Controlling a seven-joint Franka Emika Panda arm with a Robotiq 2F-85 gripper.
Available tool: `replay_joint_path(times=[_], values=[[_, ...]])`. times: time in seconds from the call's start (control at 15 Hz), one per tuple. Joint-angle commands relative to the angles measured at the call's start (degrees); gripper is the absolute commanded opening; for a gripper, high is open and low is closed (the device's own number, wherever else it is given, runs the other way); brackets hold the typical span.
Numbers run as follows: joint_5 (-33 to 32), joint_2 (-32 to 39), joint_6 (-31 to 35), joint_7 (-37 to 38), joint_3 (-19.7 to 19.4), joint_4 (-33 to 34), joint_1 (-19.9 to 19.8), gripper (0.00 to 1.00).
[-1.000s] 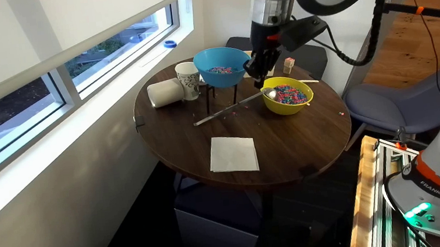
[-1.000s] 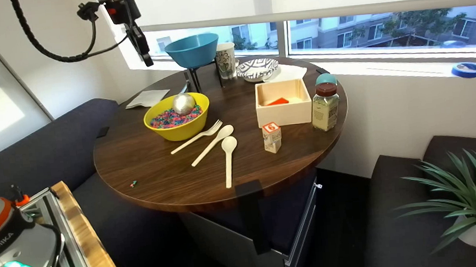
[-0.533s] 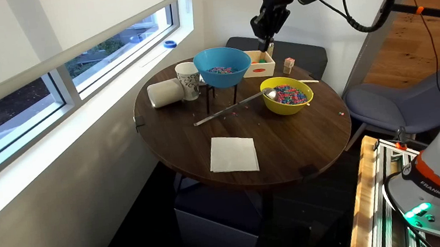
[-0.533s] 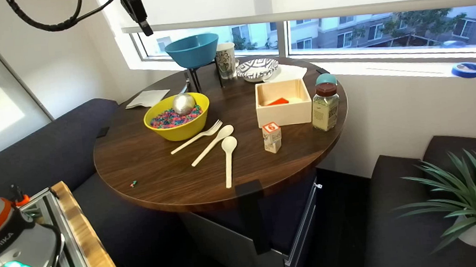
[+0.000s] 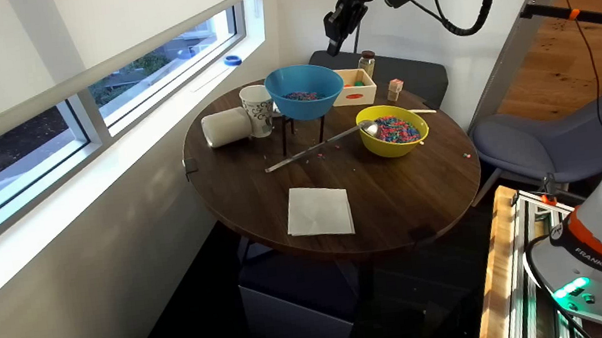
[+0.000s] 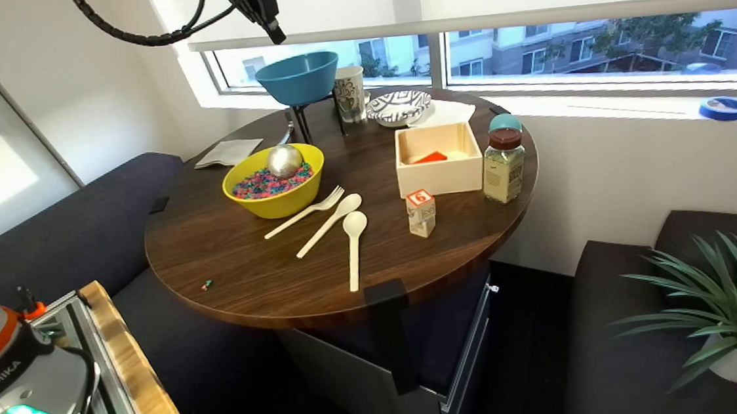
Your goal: Put the silver serving spoon in the blue bowl
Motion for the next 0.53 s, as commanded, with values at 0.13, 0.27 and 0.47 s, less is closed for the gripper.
replay_joint_path(times=[0.13, 0.27, 0.47], values=[[1.8, 6.3, 0.2, -7.3, -0.2, 5.2, 0.9, 0.35], [0.7, 6.1, -0.2, -7.7, 0.0, 5.9, 1.0, 0.49], [3.7, 3.5, -2.2, -12.0, 0.0, 5.6, 1.7, 0.73]])
